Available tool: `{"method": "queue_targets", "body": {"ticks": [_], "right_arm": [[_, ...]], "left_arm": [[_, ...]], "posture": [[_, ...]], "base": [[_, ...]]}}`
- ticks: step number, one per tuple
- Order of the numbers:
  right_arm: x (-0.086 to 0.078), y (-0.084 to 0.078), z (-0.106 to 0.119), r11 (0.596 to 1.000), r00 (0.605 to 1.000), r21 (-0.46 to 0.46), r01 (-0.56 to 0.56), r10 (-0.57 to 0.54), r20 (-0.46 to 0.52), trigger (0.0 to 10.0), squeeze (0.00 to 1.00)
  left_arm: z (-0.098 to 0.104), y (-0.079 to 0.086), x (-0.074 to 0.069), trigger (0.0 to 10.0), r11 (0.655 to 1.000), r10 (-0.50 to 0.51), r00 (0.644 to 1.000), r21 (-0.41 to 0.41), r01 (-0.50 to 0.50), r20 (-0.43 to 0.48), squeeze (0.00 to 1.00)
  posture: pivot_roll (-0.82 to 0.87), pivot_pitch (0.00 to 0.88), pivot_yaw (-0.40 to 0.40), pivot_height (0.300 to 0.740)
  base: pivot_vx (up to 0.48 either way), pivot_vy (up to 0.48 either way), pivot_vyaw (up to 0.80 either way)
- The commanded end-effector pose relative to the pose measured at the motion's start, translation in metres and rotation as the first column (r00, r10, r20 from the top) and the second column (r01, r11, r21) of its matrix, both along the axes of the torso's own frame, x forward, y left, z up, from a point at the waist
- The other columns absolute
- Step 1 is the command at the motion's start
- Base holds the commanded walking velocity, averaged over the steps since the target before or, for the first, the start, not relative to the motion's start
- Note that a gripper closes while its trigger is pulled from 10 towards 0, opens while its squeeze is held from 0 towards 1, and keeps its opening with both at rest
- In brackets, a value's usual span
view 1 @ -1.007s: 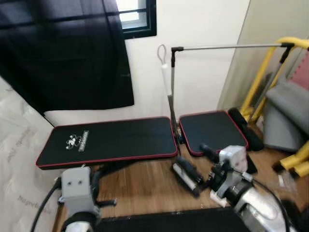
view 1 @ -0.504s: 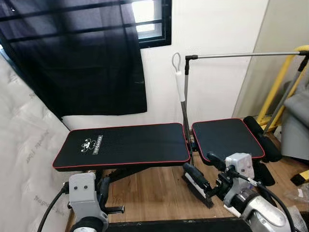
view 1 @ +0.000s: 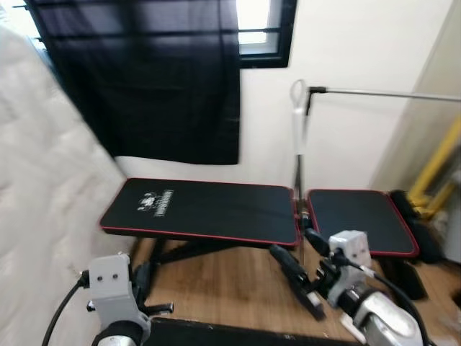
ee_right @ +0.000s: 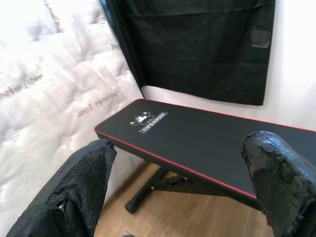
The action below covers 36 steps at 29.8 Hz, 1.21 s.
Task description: Sweep floor
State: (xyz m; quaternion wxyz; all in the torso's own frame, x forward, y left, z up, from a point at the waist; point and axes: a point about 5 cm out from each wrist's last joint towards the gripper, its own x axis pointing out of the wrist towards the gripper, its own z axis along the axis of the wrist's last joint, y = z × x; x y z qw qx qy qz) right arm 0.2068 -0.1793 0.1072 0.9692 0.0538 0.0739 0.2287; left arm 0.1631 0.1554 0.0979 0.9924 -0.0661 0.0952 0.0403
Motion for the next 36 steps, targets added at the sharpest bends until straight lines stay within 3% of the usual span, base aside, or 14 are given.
{"method": "queue_targets", "body": {"ticks": [1,20,28,36], "right_arm": [[-0.001,-0.002,-0.006,1.000,1.000,-0.001,0.009,-0.009,-0.013,10.0,0.00],[0.002,-0.004,-0.008,1.000,1.000,-0.024,0.019,-0.019,0.001,10.0,0.00],[0.003,-0.002,-0.004,1.000,1.000,-0.017,0.026,-0.026,0.017,10.0,0.00],[0.004,-0.002,0.001,0.999,0.999,-0.014,0.043,-0.042,0.024,10.0,0.00]], "left_arm": [[-0.002,-0.003,0.001,10.0,0.999,-0.038,0.999,-0.008,0.037,-0.008,0.00],[0.000,-0.003,0.001,10.0,0.999,-0.052,0.999,-0.011,0.052,0.001,0.00],[0.001,-0.003,0.001,10.0,0.999,-0.053,0.999,-0.011,0.053,0.003,0.00],[0.001,-0.003,0.002,10.0,0.998,-0.060,0.998,-0.013,0.060,0.008,0.00]], "posture": [[-0.15,0.000,-0.013,0.740],[-0.15,0.000,-0.013,0.740],[-0.15,0.000,-0.017,0.740],[-0.15,0.000,-0.015,0.740]], "base": [[0.000,0.000,0.00],[0.000,0.000,0.08],[0.000,0.000,0.59],[0.252,0.000,0.00]]}}
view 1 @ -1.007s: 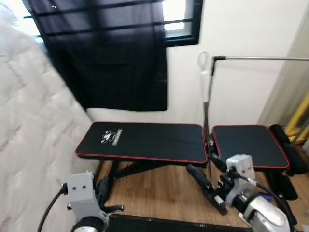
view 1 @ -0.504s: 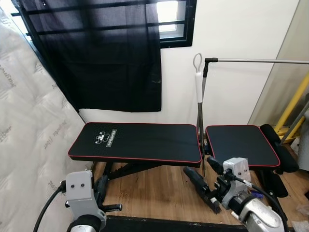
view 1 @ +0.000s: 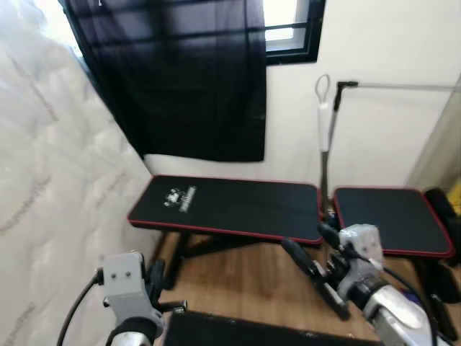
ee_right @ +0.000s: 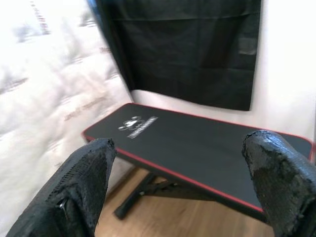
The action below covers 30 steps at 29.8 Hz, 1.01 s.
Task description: Sweep floor
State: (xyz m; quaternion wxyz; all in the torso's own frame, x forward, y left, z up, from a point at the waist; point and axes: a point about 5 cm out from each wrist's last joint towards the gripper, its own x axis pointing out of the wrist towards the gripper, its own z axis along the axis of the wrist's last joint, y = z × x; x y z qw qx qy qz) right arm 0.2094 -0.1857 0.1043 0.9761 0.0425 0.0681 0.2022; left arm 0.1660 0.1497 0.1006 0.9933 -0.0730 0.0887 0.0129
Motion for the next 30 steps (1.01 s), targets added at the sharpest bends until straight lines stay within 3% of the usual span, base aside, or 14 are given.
{"method": "queue_targets", "body": {"ticks": [1,5,12,30], "right_arm": [[0.002,0.005,0.004,1.000,1.000,0.009,-0.011,0.011,0.010,10.0,0.00],[0.002,0.006,0.006,1.000,1.000,-0.003,-0.007,0.007,0.015,10.0,0.00],[0.003,0.007,0.009,1.000,1.000,0.012,0.002,-0.002,0.009,10.0,0.00],[0.012,0.006,0.025,1.000,0.998,0.011,0.008,-0.008,0.060,10.0,0.00]], "left_arm": [[-0.001,0.002,-0.001,10.0,1.000,-0.008,1.000,0.005,0.008,-0.009,0.00],[-0.001,0.002,0.000,10.0,1.000,-0.012,1.000,0.004,0.012,-0.008,0.00],[0.000,0.001,0.000,10.0,1.000,-0.020,1.000,0.001,0.020,-0.005,0.00],[0.000,0.001,0.000,10.0,1.000,-0.031,1.000,-0.002,0.031,-0.003,0.00]], "posture": [[-0.15,0.000,-0.015,0.740],[-0.15,0.000,-0.015,0.740],[-0.15,0.000,-0.015,0.740],[-0.15,0.000,-0.013,0.740]], "base": [[0.255,0.000,0.00],[0.261,0.000,0.00],[0.275,0.000,-0.66],[0.278,0.000,0.00]]}}
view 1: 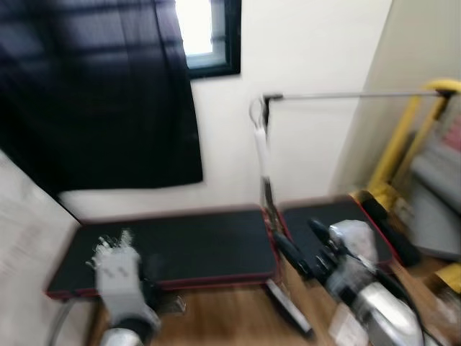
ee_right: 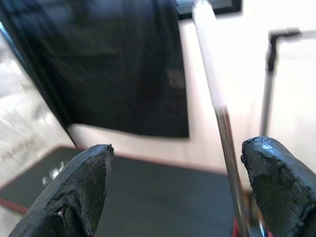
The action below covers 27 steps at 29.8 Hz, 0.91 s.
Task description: Sweep floor
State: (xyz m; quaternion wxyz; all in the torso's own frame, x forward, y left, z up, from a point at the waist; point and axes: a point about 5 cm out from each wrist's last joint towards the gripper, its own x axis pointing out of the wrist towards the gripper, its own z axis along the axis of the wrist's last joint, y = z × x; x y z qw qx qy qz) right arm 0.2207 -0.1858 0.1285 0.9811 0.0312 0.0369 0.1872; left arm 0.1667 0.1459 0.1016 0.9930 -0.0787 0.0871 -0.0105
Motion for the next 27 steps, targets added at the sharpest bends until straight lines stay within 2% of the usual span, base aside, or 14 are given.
{"method": "queue_targets", "body": {"ticks": [1,6,7,10,14,19,24,27], "right_arm": [[0.001,0.006,0.001,0.999,1.000,0.022,-0.025,0.025,-0.004,10.0,0.00],[0.008,0.000,-0.002,0.999,0.999,-0.039,-0.026,0.025,-0.023,10.0,0.00],[0.011,-0.002,-0.005,0.993,0.998,-0.101,-0.058,0.054,-0.042,10.0,0.00],[0.013,-0.003,-0.007,0.985,0.996,-0.153,-0.082,0.076,-0.046,10.0,0.00],[0.015,-0.007,-0.006,0.978,0.994,-0.179,-0.103,0.094,-0.059,10.0,0.00],[0.025,-0.025,-0.006,0.972,0.998,-0.235,-0.002,-0.011,-0.055,10.0,0.00],[0.030,-0.034,-0.010,0.968,0.996,-0.248,0.039,-0.058,-0.069,10.0,0.00],[0.048,-0.046,-0.007,0.957,0.993,-0.275,0.095,-0.112,-0.047,10.0,0.00]], "left_arm": [[-0.001,0.005,-0.001,10.0,1.000,0.014,1.000,0.013,-0.014,-0.009,0.00],[-0.001,0.004,-0.001,10.0,1.000,0.006,1.000,0.013,-0.006,-0.006,0.00],[0.001,0.002,-0.001,10.0,1.000,-0.002,1.000,0.017,0.002,0.001,0.00],[0.002,0.002,-0.002,10.0,1.000,-0.007,1.000,0.017,0.007,0.005,0.00],[0.005,0.000,-0.004,10.0,0.999,-0.022,1.000,0.026,0.022,0.012,0.00],[0.009,-0.002,-0.010,10.0,0.999,-0.030,0.999,0.036,0.029,0.014,0.00],[0.011,-0.005,-0.016,10.0,0.998,-0.044,0.999,0.042,0.043,0.011,0.00],[0.019,-0.013,-0.018,10.0,0.986,-0.144,0.989,0.090,0.141,0.030,0.00]], "posture": [[-0.15,0.000,-0.013,0.740],[-0.15,0.000,-0.016,0.740],[-0.15,0.000,-0.019,0.740],[-0.14,0.000,-0.020,0.740],[-0.14,0.000,-0.027,0.740],[-0.11,0.019,-0.035,0.740],[-0.10,0.040,-0.038,0.740],[-0.08,0.085,-0.045,0.740]], "base": [[0.277,0.000,0.00],[0.204,0.000,0.00],[0.000,0.000,0.00],[0.000,0.000,0.00],[0.000,0.000,0.00],[0.000,0.000,0.00],[0.000,0.000,0.00],[0.000,0.000,0.00]]}}
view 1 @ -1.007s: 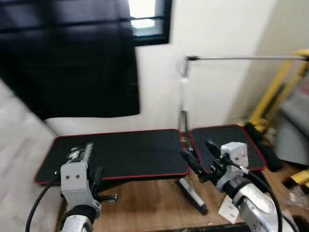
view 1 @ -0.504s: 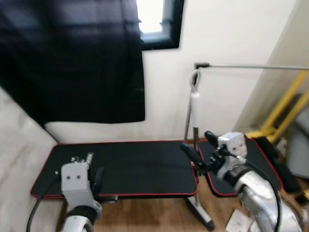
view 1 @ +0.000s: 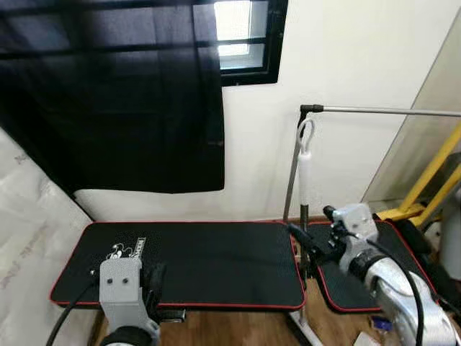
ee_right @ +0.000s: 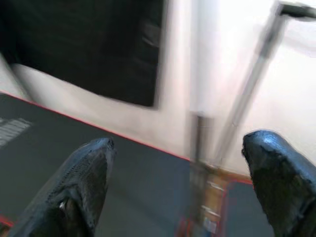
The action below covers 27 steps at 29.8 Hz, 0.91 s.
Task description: Sweep floor
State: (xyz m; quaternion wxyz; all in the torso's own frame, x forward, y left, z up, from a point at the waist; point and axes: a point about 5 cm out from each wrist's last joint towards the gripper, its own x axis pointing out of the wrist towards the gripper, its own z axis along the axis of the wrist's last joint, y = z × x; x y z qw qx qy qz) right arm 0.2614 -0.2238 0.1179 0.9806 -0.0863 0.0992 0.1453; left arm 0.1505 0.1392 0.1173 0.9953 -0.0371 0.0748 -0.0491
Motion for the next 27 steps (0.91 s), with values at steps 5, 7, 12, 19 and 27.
{"method": "queue_targets", "body": {"ticks": [5,7,12,19,27], "right_arm": [[0.025,-0.007,0.008,0.998,0.997,-0.029,0.050,-0.048,0.057,10.0,1.00],[0.032,0.000,0.011,0.999,0.997,-0.020,0.033,-0.032,0.072,10.0,1.00],[0.043,0.012,0.010,1.000,0.997,-0.011,-0.005,0.005,0.071,10.0,1.00],[0.066,0.020,0.009,0.999,0.995,-0.039,0.010,-0.006,0.100,10.0,0.00],[0.086,0.022,0.014,0.995,0.987,-0.055,0.079,-0.070,0.145,10.0,0.00]], "left_arm": [[0.012,-0.022,-0.001,10.0,0.973,-0.222,0.974,0.068,0.219,0.036,0.00],[0.015,-0.028,-0.003,10.0,0.952,-0.295,0.955,0.095,0.290,0.041,0.00],[0.016,-0.031,-0.006,10.0,0.942,-0.325,0.945,0.098,0.321,0.030,0.00],[0.019,-0.032,-0.011,10.0,0.942,-0.324,0.946,0.097,0.320,0.022,0.00],[0.022,-0.032,-0.011,10.0,0.940,-0.327,0.945,0.106,0.324,0.018,0.00]], "posture": [[-0.06,0.120,-0.045,0.740],[-0.05,0.136,-0.044,0.740],[-0.05,0.145,-0.043,0.740],[-0.03,0.170,-0.045,0.740],[-0.02,0.174,-0.038,0.740]], "base": [[0.000,0.000,0.00],[0.000,0.000,0.00],[0.000,0.000,0.00],[0.000,0.000,0.00],[0.000,0.000,0.00]]}}
